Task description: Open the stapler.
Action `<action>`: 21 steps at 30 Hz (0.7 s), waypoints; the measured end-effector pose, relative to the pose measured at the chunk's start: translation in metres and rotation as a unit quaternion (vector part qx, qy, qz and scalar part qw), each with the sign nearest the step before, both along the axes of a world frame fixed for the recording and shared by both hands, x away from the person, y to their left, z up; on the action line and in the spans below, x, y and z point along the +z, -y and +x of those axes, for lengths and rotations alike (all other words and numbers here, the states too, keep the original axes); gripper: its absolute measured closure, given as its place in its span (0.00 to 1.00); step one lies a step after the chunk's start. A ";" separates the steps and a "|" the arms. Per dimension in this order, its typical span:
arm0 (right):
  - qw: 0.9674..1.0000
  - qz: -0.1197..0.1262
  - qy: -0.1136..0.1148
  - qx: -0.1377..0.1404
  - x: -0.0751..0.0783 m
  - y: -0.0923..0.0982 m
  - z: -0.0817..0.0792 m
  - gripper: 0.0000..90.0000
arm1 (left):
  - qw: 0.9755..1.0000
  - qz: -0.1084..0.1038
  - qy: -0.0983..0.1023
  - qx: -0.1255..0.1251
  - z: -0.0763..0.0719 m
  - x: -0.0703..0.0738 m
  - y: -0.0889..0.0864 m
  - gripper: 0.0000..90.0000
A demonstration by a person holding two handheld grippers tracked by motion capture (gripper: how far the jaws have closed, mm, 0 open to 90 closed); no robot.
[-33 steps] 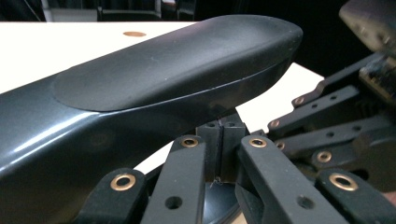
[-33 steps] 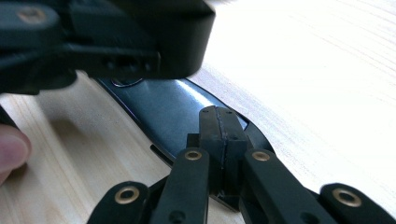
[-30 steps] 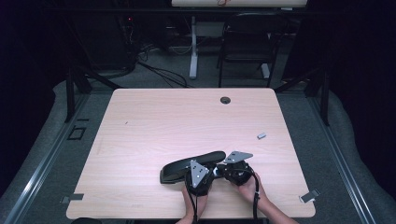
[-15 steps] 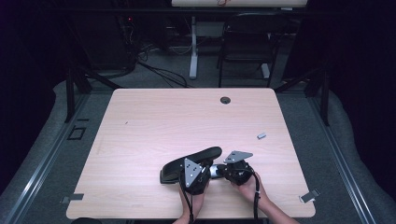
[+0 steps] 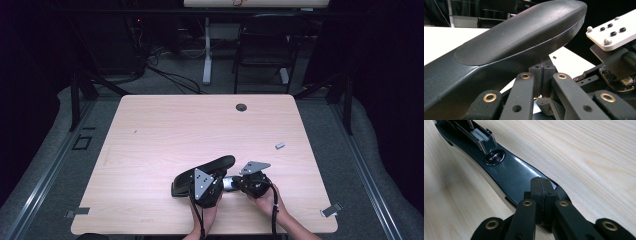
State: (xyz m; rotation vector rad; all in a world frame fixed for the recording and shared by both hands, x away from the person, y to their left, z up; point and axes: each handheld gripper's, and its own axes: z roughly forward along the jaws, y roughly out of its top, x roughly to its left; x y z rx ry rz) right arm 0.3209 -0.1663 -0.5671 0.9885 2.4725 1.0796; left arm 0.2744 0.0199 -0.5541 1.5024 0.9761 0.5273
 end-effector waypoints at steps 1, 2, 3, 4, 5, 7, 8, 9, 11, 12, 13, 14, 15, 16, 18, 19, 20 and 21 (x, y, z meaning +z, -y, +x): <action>1.000 -0.002 -0.001 0.001 0.000 0.000 0.000 1.00 | 1.000 -0.005 0.002 0.000 0.000 0.000 0.000 1.00; 1.000 -0.002 -0.001 0.001 0.000 0.000 0.000 1.00 | 1.000 -0.002 0.002 -0.001 0.000 0.001 -0.001 1.00; 1.000 -0.002 -0.001 0.001 0.000 0.000 0.001 1.00 | 1.000 -0.004 0.004 -0.003 0.000 0.001 -0.001 1.00; 1.000 -0.003 -0.002 0.000 0.000 0.000 0.000 1.00 | 1.000 -0.003 0.003 -0.003 0.000 0.002 -0.001 1.00; 1.000 -0.005 -0.004 -0.001 0.001 0.000 0.000 1.00 | 1.000 -0.003 0.004 -0.004 -0.001 0.002 -0.002 1.00; 1.000 -0.002 -0.004 -0.001 0.001 0.000 0.000 1.00 | 1.000 -0.003 0.008 -0.001 -0.001 0.002 -0.001 1.00; 1.000 -0.002 -0.004 0.000 0.001 0.000 0.000 1.00 | 1.000 -0.001 0.013 0.001 -0.002 0.002 -0.001 1.00; 1.000 -0.002 -0.002 0.002 0.000 0.000 0.001 1.00 | 1.000 0.003 0.014 0.002 -0.002 0.003 -0.002 1.00; 1.000 -0.002 -0.002 0.004 0.001 0.000 0.001 1.00 | 1.000 -0.001 0.015 0.006 -0.002 0.003 -0.001 1.00; 1.000 -0.002 -0.002 0.004 0.001 0.000 0.001 1.00 | 1.000 -0.002 0.013 0.000 -0.002 0.003 -0.002 1.00; 1.000 0.001 -0.001 0.003 0.000 -0.001 0.001 1.00 | 1.000 -0.001 0.013 0.001 -0.002 0.004 -0.002 1.00; 1.000 0.001 -0.001 0.003 0.000 -0.001 0.001 1.00 | 1.000 -0.003 0.013 0.002 -0.003 0.004 -0.002 1.00; 1.000 0.001 -0.002 0.003 0.000 -0.001 0.001 1.00 | 1.000 -0.002 0.014 0.001 -0.003 0.004 -0.002 1.00; 1.000 0.001 -0.002 0.003 0.000 -0.001 0.001 1.00 | 1.000 -0.002 0.014 0.002 -0.003 0.005 -0.001 1.00; 1.000 0.011 -0.003 0.000 0.000 -0.002 0.001 1.00 | 1.000 -0.007 0.016 0.006 -0.004 0.006 -0.002 1.00; 1.000 0.008 -0.004 0.001 0.000 -0.002 0.001 1.00 | 1.000 -0.012 0.015 0.006 -0.004 0.007 -0.003 1.00; 1.000 0.000 -0.007 0.005 0.001 -0.001 0.001 1.00 | 1.000 -0.012 0.013 0.006 -0.004 0.008 -0.004 1.00; 1.000 0.000 -0.007 0.005 0.001 -0.001 0.001 1.00 | 1.000 -0.014 0.013 0.007 -0.004 0.008 -0.004 1.00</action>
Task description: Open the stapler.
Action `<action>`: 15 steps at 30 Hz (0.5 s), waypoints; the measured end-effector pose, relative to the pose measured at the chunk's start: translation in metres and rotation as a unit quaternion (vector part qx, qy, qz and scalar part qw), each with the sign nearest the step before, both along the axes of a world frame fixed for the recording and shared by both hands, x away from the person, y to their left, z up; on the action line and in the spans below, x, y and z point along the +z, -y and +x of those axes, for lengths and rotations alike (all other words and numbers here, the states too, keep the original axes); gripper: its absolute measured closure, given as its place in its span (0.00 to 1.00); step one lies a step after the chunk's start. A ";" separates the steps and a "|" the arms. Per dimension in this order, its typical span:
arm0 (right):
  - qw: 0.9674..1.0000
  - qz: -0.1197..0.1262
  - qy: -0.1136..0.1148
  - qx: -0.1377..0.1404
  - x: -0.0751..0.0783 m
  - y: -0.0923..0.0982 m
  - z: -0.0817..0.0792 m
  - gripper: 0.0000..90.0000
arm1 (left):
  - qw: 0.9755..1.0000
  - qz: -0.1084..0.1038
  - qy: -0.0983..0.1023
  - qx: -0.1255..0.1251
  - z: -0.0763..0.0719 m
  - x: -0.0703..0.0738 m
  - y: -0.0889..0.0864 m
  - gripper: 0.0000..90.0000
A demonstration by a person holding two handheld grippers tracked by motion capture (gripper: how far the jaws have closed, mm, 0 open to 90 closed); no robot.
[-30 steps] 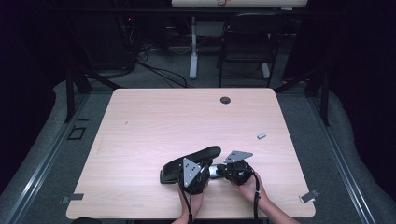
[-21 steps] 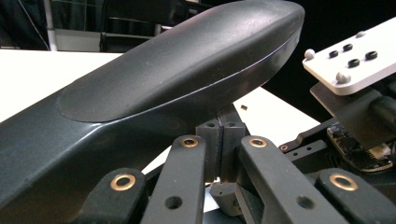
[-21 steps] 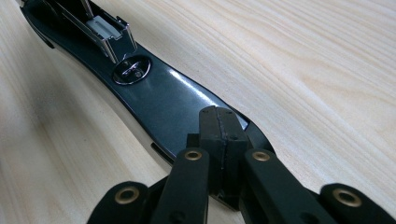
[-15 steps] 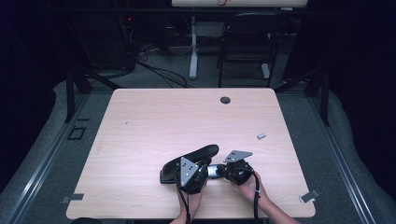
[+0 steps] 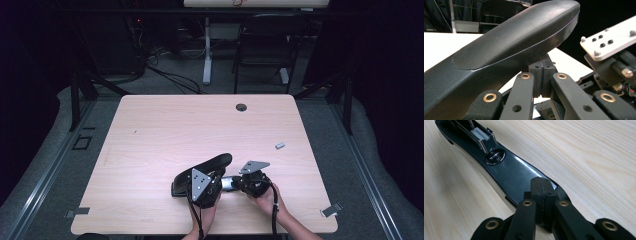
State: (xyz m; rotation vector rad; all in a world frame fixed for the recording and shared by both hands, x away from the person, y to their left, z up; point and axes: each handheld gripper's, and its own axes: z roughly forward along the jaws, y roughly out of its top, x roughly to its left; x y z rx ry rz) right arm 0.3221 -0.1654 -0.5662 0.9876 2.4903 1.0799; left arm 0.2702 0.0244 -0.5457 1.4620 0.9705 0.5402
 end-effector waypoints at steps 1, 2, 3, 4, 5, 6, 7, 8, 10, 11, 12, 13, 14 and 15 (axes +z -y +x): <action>1.000 -0.003 0.000 0.000 0.000 0.000 0.000 1.00 | 1.000 -0.003 0.001 0.001 0.000 0.000 0.000 1.00; 1.000 -0.002 0.000 -0.001 0.000 0.000 0.000 1.00 | 1.000 -0.003 0.001 0.000 0.000 0.001 -0.001 1.00; 1.000 0.003 0.001 -0.004 0.000 0.000 0.000 1.00 | 1.000 -0.004 0.001 0.001 0.000 0.001 -0.001 1.00; 1.000 0.003 0.001 -0.004 0.000 0.000 0.000 1.00 | 1.000 -0.006 0.002 0.001 0.000 0.002 -0.002 1.00; 1.000 -0.005 0.000 -0.001 0.000 0.000 0.000 1.00 | 1.000 -0.007 0.003 0.002 0.000 0.002 -0.002 1.00; 1.000 -0.004 0.001 -0.002 0.000 0.000 0.000 1.00 | 1.000 -0.005 0.002 0.001 -0.001 0.003 -0.003 1.00; 1.000 -0.007 0.001 -0.001 0.000 0.000 0.000 1.00 | 1.000 -0.005 0.003 0.000 -0.001 0.004 -0.004 1.00; 1.000 -0.008 0.001 -0.001 0.001 0.000 0.000 1.00 | 1.000 -0.006 0.004 0.001 0.000 0.004 -0.004 1.00; 1.000 -0.008 0.000 -0.001 0.001 0.000 0.000 1.00 | 1.000 -0.007 0.004 -0.001 0.000 0.005 -0.005 1.00; 1.000 -0.008 0.000 -0.001 0.001 0.000 0.000 1.00 | 1.000 -0.007 0.004 -0.001 -0.001 0.006 -0.006 1.00; 1.000 -0.009 -0.001 -0.004 0.001 0.000 0.000 1.00 | 1.000 -0.008 0.006 0.001 -0.001 0.006 -0.007 1.00; 1.000 -0.009 -0.001 -0.004 0.001 0.000 0.000 1.00 | 1.000 -0.009 0.006 -0.001 -0.001 0.007 -0.008 1.00; 1.000 -0.010 -0.001 -0.001 0.001 0.000 0.000 1.00 | 1.000 -0.011 0.007 -0.001 -0.001 0.007 -0.009 1.00; 1.000 -0.008 -0.003 -0.002 0.001 0.000 0.000 1.00 | 1.000 -0.011 0.007 -0.001 -0.002 0.008 -0.010 1.00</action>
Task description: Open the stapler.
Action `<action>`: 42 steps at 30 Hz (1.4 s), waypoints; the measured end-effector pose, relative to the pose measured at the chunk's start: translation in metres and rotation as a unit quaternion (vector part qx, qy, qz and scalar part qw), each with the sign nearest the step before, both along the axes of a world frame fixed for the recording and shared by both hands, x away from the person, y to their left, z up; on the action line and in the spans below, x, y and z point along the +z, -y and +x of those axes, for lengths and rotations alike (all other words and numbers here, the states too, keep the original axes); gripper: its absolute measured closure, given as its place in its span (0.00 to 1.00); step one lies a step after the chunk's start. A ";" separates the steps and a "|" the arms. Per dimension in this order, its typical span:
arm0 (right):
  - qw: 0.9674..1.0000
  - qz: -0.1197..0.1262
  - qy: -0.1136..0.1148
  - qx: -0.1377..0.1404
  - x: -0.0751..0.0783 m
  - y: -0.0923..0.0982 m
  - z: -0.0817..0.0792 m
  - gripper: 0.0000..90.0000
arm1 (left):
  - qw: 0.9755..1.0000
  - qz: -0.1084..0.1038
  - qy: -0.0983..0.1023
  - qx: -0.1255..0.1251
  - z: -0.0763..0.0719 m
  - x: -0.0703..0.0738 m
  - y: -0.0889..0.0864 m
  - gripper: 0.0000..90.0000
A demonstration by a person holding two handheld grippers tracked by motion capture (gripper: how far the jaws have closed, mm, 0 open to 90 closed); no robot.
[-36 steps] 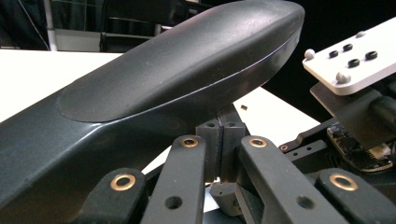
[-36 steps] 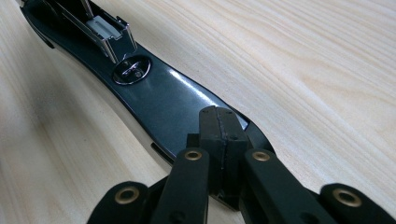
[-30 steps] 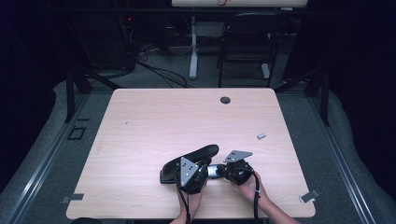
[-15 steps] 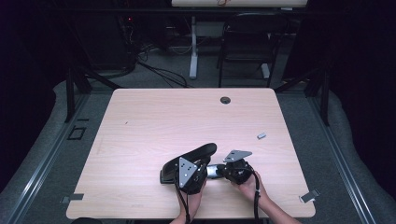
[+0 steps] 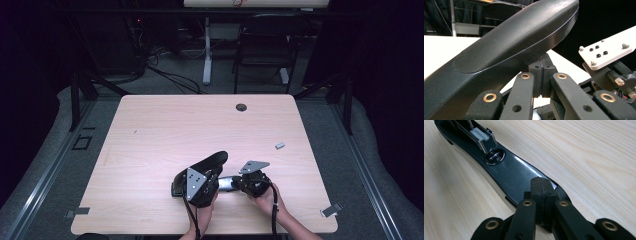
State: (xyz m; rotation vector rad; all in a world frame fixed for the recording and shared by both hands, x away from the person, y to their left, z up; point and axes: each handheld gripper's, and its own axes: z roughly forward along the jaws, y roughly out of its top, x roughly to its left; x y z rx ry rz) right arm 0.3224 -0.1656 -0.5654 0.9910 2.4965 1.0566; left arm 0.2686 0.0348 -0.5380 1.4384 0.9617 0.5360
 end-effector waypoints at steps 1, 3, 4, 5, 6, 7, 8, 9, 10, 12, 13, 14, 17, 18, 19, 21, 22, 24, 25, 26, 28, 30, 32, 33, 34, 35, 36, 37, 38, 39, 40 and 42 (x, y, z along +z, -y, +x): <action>1.000 0.003 0.002 -0.002 0.000 0.000 0.000 1.00 | 1.000 -0.002 0.000 0.001 0.000 0.000 -0.001 1.00; 1.000 0.002 0.002 -0.001 0.000 0.000 0.000 1.00 | 1.000 -0.001 0.000 0.000 -0.001 0.001 -0.002 1.00; 1.000 0.005 -0.001 -0.001 0.000 0.000 0.000 1.00 | 1.000 -0.001 0.000 0.002 -0.001 0.002 -0.003 1.00; 1.000 0.000 0.000 -0.002 0.000 0.000 0.000 1.00 | 1.000 -0.002 0.001 0.002 -0.001 0.002 -0.003 1.00; 1.000 0.000 0.000 -0.002 0.000 0.000 0.000 1.00 | 1.000 -0.003 0.003 0.004 -0.001 0.003 -0.004 1.00; 1.000 -0.001 0.000 -0.002 0.000 0.000 0.000 1.00 | 1.000 -0.003 0.003 0.006 -0.002 0.003 -0.005 1.00; 1.000 -0.002 0.000 -0.001 0.000 0.000 0.000 1.00 | 1.000 -0.004 0.005 0.004 -0.001 0.004 -0.006 1.00; 1.000 -0.001 0.000 -0.001 0.000 0.000 0.000 1.00 | 1.000 -0.006 0.005 0.007 -0.002 0.005 -0.006 1.00; 1.000 -0.001 -0.001 -0.001 0.000 0.000 0.000 1.00 | 1.000 -0.006 0.006 0.007 -0.002 0.005 -0.007 1.00; 1.000 -0.001 -0.002 -0.003 0.000 0.000 0.000 1.00 | 1.000 -0.008 0.005 0.009 -0.002 0.007 -0.009 1.00; 1.000 -0.004 -0.003 -0.004 0.001 -0.001 0.000 1.00 | 1.000 -0.009 0.008 0.010 -0.002 0.008 -0.011 1.00; 1.000 -0.005 -0.003 -0.003 0.001 -0.001 0.000 1.00 | 1.000 -0.011 0.007 0.011 -0.003 0.009 -0.011 1.00; 1.000 -0.005 -0.004 -0.003 0.001 0.000 0.000 1.00 | 1.000 -0.012 0.010 0.013 -0.003 0.010 -0.014 1.00; 1.000 -0.005 -0.004 -0.003 0.001 0.000 0.000 1.00 | 1.000 -0.013 0.011 0.014 -0.003 0.011 -0.015 1.00; 1.000 -0.005 -0.005 -0.003 0.001 -0.001 0.000 1.00 | 1.000 -0.013 0.013 0.014 -0.003 0.012 -0.016 1.00; 1.000 -0.003 -0.005 -0.003 0.001 -0.001 0.001 1.00 | 1.000 -0.014 0.015 0.014 -0.004 0.013 -0.018 1.00; 1.000 -0.003 -0.005 -0.003 0.001 -0.001 0.001 1.00 | 1.000 -0.013 0.017 0.016 -0.004 0.013 -0.019 1.00; 1.000 -0.004 -0.005 -0.003 0.001 -0.001 0.001 1.00 | 1.000 -0.014 0.018 0.016 -0.004 0.014 -0.021 1.00; 1.000 -0.004 -0.005 -0.003 0.001 -0.001 0.001 1.00 | 1.000 -0.017 0.019 0.018 -0.004 0.015 -0.022 1.00; 1.000 -0.004 -0.005 -0.004 0.001 -0.001 0.001 1.00 | 1.000 -0.017 0.019 0.017 -0.005 0.015 -0.023 1.00; 1.000 -0.004 -0.006 -0.003 0.001 -0.001 0.001 1.00 | 0.999 -0.019 0.021 0.018 -0.005 0.016 -0.025 1.00; 1.000 -0.001 -0.006 -0.003 0.001 -0.001 0.001 1.00 | 0.999 -0.020 0.023 0.020 -0.005 0.017 -0.027 1.00; 1.000 -0.003 -0.005 -0.003 0.001 -0.001 0.001 1.00 | 0.999 -0.020 0.023 0.020 -0.005 0.018 -0.030 1.00; 1.000 -0.001 -0.006 -0.004 0.001 -0.001 0.001 1.00 | 0.999 -0.021 0.023 0.021 -0.006 0.019 -0.030 1.00; 1.000 -0.005 -0.006 -0.003 0.001 -0.001 0.001 1.00 | 0.999 -0.023 0.023 0.022 -0.006 0.019 -0.031 1.00; 1.000 -0.005 -0.006 -0.003 0.002 -0.001 0.001 1.00 | 0.999 -0.025 0.021 0.022 -0.006 0.020 -0.032 1.00; 1.000 -0.008 -0.006 -0.003 0.002 0.000 0.001 1.00 | 0.999 -0.026 0.022 0.023 -0.006 0.020 -0.033 1.00; 1.000 -0.008 -0.006 -0.003 0.002 -0.001 0.001 1.00 | 0.999 -0.025 0.023 0.024 -0.007 0.021 -0.035 1.00; 1.000 -0.007 -0.006 -0.003 0.002 0.000 0.001 1.00 | 0.999 -0.026 0.024 0.022 -0.007 0.021 -0.036 1.00; 1.000 -0.007 -0.006 -0.003 0.002 0.000 0.001 1.00 | 0.999 -0.025 0.023 0.022 -0.007 0.022 -0.036 1.00; 1.000 -0.005 -0.006 -0.003 0.001 -0.001 0.001 1.00 | 0.999 -0.023 0.025 0.023 -0.008 0.022 -0.038 1.00; 1.000 -0.005 -0.006 -0.003 0.002 -0.001 0.001 1.00 | 0.999 -0.024 0.026 0.024 -0.008 0.023 -0.039 1.00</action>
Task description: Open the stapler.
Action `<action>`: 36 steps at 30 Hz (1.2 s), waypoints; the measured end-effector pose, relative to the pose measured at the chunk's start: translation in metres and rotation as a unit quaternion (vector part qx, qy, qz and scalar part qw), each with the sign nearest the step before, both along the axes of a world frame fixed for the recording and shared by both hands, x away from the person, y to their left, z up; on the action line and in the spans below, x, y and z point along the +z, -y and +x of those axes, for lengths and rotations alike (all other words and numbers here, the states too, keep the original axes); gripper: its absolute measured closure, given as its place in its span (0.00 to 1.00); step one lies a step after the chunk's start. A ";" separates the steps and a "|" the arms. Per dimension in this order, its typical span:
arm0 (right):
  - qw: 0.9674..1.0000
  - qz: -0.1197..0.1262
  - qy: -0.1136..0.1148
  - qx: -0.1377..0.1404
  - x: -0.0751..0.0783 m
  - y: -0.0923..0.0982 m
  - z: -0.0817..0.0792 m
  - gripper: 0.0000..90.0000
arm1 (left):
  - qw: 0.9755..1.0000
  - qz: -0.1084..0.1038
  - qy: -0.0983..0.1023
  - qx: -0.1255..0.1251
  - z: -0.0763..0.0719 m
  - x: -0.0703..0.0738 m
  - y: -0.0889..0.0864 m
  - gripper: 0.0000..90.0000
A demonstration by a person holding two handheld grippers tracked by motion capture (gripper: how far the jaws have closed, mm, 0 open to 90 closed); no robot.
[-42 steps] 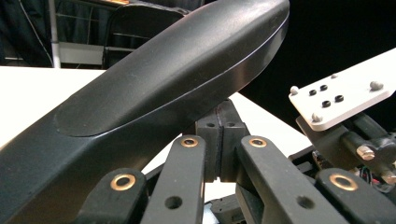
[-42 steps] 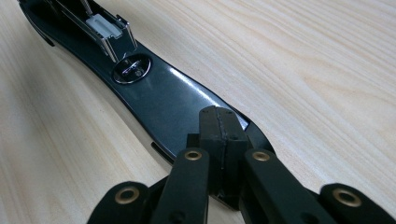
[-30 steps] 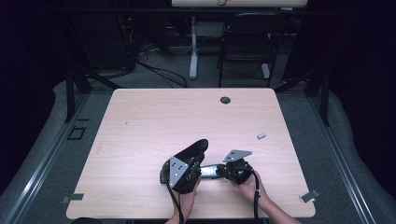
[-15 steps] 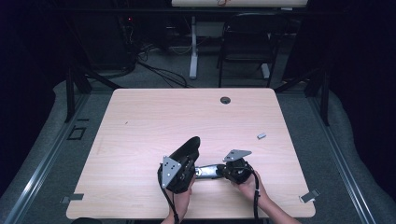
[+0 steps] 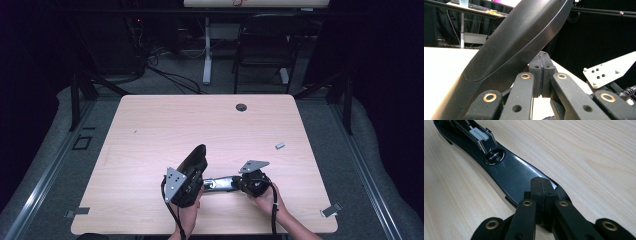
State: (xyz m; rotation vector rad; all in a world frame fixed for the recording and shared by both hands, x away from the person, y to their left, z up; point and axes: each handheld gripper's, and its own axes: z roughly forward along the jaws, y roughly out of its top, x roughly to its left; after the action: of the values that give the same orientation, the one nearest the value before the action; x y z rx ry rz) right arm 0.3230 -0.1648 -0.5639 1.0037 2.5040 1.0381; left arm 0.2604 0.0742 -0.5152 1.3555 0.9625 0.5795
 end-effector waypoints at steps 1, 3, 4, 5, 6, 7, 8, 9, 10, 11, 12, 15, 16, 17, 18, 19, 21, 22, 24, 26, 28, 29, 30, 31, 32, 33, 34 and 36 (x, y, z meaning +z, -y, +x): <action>1.000 0.000 0.000 0.000 0.000 0.000 0.000 1.00 | 1.000 0.002 0.001 0.001 0.000 0.000 -0.001 1.00; 1.000 0.000 0.000 0.000 0.000 0.000 0.000 1.00 | 1.000 0.003 0.005 0.005 -0.001 0.002 -0.004 1.00; 1.000 0.000 0.000 0.000 0.000 0.000 0.000 1.00 | 1.000 0.002 0.006 0.007 -0.001 0.002 -0.005 1.00; 1.000 0.000 0.000 0.000 0.000 0.000 0.000 1.00 | 1.000 0.001 0.008 0.009 -0.001 0.003 -0.006 1.00; 1.000 0.000 0.000 0.000 0.000 0.000 0.000 1.00 | 1.000 0.004 0.009 0.010 -0.001 0.003 -0.007 1.00; 1.000 0.000 0.000 -0.001 0.000 0.000 0.000 1.00 | 1.000 0.006 0.010 0.012 -0.002 0.004 -0.009 1.00; 1.000 0.000 0.000 0.000 0.000 0.000 0.000 1.00 | 1.000 0.007 0.010 0.013 -0.002 0.004 -0.010 1.00; 1.000 0.000 0.000 0.000 0.000 0.000 0.000 1.00 | 1.000 0.011 0.013 0.017 -0.002 0.005 -0.010 1.00; 1.000 0.001 0.000 -0.001 0.000 0.000 0.000 1.00 | 1.000 0.013 0.014 0.018 -0.003 0.005 -0.011 1.00; 1.000 0.000 0.000 -0.001 0.000 0.000 0.000 1.00 | 1.000 0.013 0.016 0.019 -0.003 0.005 -0.012 1.00; 1.000 0.001 0.000 -0.001 0.000 0.000 0.000 1.00 | 1.000 0.015 0.017 0.018 -0.003 0.005 -0.012 1.00; 1.000 0.000 0.003 -0.002 0.000 -0.001 -0.001 1.00 | 0.999 0.018 0.019 0.020 -0.003 0.006 -0.015 1.00; 1.000 -0.002 0.003 -0.001 0.000 -0.001 -0.001 1.00 | 0.999 0.020 0.020 0.020 -0.003 0.006 -0.015 1.00; 1.000 0.000 0.004 -0.002 0.000 -0.001 -0.001 1.00 | 0.999 0.020 0.021 0.021 -0.003 0.006 -0.016 1.00; 1.000 0.000 0.004 -0.002 0.000 -0.001 -0.001 1.00 | 0.999 0.020 0.021 0.021 -0.003 0.007 -0.018 1.00; 1.000 -0.001 0.004 -0.002 0.000 -0.001 0.000 1.00 | 0.999 0.020 0.023 0.022 -0.004 0.007 -0.019 1.00; 1.000 0.000 0.005 -0.002 0.000 -0.001 0.000 1.00 | 0.999 0.020 0.023 0.026 -0.004 0.008 -0.021 1.00; 1.000 0.000 0.005 -0.001 0.000 -0.001 0.000 1.00 | 0.999 0.021 0.023 0.027 -0.004 0.008 -0.023 1.00; 1.000 -0.001 0.004 -0.001 0.000 -0.001 0.000 1.00 | 0.999 0.024 0.024 0.031 -0.005 0.009 -0.025 1.00; 1.000 -0.001 0.004 0.000 0.000 -0.001 0.000 1.00 | 0.999 0.028 0.022 0.031 -0.005 0.010 -0.026 1.00; 1.000 -0.001 0.004 -0.001 0.000 -0.001 0.000 1.00 | 0.999 0.035 0.022 0.033 -0.005 0.011 -0.028 1.00; 1.000 -0.002 0.004 -0.001 0.000 -0.001 0.000 1.00 | 0.998 0.038 0.022 0.033 -0.005 0.011 -0.028 1.00; 1.000 -0.002 0.004 -0.001 0.000 -0.001 0.000 1.00 | 0.998 0.042 0.023 0.033 -0.005 0.012 -0.029 1.00; 1.000 -0.001 0.004 -0.001 0.000 -0.001 0.000 1.00 | 0.998 0.043 0.023 0.033 -0.005 0.012 -0.030 1.00; 1.000 -0.001 0.004 0.000 0.000 -0.001 0.000 1.00 | 0.998 0.044 0.022 0.033 -0.005 0.012 -0.030 1.00; 1.000 -0.001 0.005 -0.001 0.000 -0.001 0.000 1.00 | 0.998 0.045 0.022 0.034 -0.005 0.013 -0.030 1.00; 1.000 -0.002 0.005 -0.001 0.000 -0.001 0.000 1.00 | 0.998 0.048 0.023 0.035 -0.006 0.013 -0.031 1.00; 1.000 -0.004 0.004 0.000 0.000 -0.001 0.000 1.00 | 0.998 0.050 0.023 0.037 -0.006 0.013 -0.032 1.00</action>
State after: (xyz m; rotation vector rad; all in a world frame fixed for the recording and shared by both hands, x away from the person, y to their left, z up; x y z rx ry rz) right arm 0.3229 -0.1641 -0.5637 0.9952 2.5005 1.0285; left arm 0.2545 0.1067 -0.5021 1.3937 0.9609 0.7201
